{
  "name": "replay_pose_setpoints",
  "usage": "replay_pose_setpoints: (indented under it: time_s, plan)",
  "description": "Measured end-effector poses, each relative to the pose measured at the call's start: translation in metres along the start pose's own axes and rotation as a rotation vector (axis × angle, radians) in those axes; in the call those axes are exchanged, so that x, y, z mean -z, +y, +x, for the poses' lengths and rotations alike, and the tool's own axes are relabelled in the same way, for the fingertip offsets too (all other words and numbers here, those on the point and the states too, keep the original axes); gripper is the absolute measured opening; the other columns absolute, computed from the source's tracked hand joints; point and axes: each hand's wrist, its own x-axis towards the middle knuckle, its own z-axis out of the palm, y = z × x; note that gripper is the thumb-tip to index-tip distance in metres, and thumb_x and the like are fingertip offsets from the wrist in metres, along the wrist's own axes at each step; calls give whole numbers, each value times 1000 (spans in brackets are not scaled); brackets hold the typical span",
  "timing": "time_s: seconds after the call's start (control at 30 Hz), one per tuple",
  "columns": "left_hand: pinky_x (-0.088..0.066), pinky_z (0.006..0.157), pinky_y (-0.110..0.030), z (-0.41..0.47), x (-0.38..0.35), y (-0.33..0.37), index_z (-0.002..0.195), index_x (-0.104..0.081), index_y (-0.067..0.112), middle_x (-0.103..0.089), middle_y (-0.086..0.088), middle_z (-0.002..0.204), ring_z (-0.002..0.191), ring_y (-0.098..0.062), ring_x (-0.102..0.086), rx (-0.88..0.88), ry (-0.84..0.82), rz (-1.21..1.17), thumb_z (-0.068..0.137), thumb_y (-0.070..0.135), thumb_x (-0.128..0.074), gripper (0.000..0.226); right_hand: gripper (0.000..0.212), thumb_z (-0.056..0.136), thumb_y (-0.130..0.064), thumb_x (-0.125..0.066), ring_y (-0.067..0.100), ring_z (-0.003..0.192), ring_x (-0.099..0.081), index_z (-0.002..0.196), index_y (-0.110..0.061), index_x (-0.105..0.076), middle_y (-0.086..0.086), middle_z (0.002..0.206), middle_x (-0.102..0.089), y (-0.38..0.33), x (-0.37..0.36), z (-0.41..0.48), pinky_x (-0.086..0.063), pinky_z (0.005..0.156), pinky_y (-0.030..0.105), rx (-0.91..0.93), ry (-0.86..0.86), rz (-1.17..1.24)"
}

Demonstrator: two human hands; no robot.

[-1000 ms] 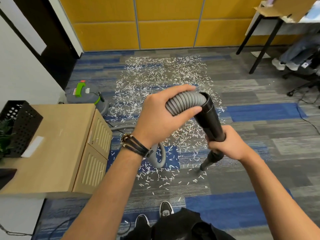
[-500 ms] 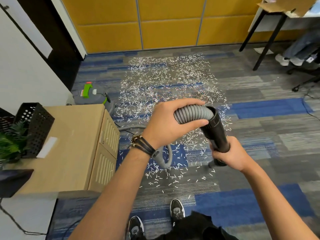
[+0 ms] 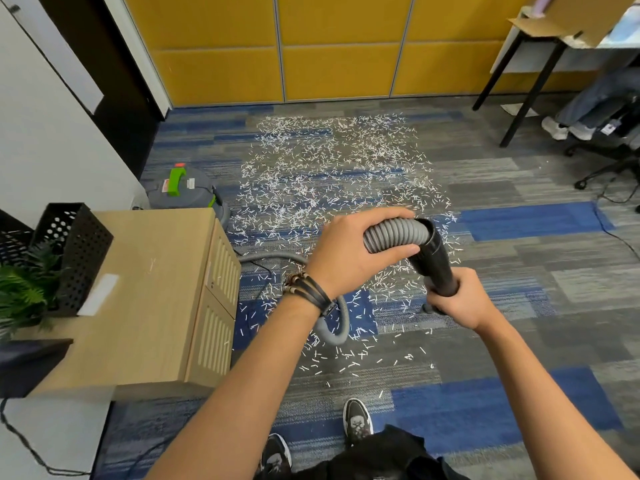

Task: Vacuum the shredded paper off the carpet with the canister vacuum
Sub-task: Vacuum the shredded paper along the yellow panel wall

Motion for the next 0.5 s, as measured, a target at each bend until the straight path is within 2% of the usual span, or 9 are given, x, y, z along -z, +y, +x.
replay_pose_setpoints:
  time_s: [0.07,0.13,0.17,0.23,0.27,0.4,0.5]
  plan:
    - [-61,87,-40,1,-3,-5,125,-74,37,-77,14,108,93,-8,-73,6,-22,-13,84,41,-88,44,25,56,-26,-69,18,54,-45,62,-8,-52,7,55,-48,9,-3,-3,-37,55,39,-33,-3,10]
    - [-60,90,-39,1,-5,-6,125,-75,34,-77,13,110,97,-7,-72,13,-49,-35,83,40,-89,45,20,57,-21,-71,19,54,-45,59,-12,-53,6,55,-48,11,-3,-10,-37,56,38,-38,-10,14]
    - [-59,92,-38,2,-6,-5,125,-75,34,-77,13,112,98,-6,-72,15,-62,-45,82,41,-89,45,18,60,-13,-73,18,53,-45,57,-16,-55,4,54,-48,12,-2,-14,-36,56,36,-42,-5,12]
    - [-59,92,-38,3,-8,-1,124,-75,35,-77,14,112,98,-5,-72,7,-63,-48,82,43,-89,45,37,69,10,-72,19,48,-43,55,-21,-56,4,53,-46,11,4,-20,-37,54,34,-55,-14,21]
    - [-60,91,-37,4,-8,0,124,-75,35,-77,14,110,96,-5,-72,3,-53,-44,82,43,-89,45,40,70,15,-70,19,47,-43,55,-20,-56,5,52,-46,10,7,-22,-38,53,34,-60,-30,30]
    - [-62,82,-38,6,-9,4,124,-75,35,-77,13,104,85,-7,-71,-6,-13,-35,84,43,-87,43,17,60,-4,-68,17,46,-41,58,-13,-54,3,51,-47,3,14,-21,-36,52,30,-44,-30,56]
    - [-62,81,-35,10,-8,11,126,-74,35,-76,15,104,83,-2,-70,-24,23,-45,85,42,-86,43,17,66,3,-71,17,44,-42,65,4,-54,7,51,-48,1,16,-16,-38,48,29,-14,32,64]
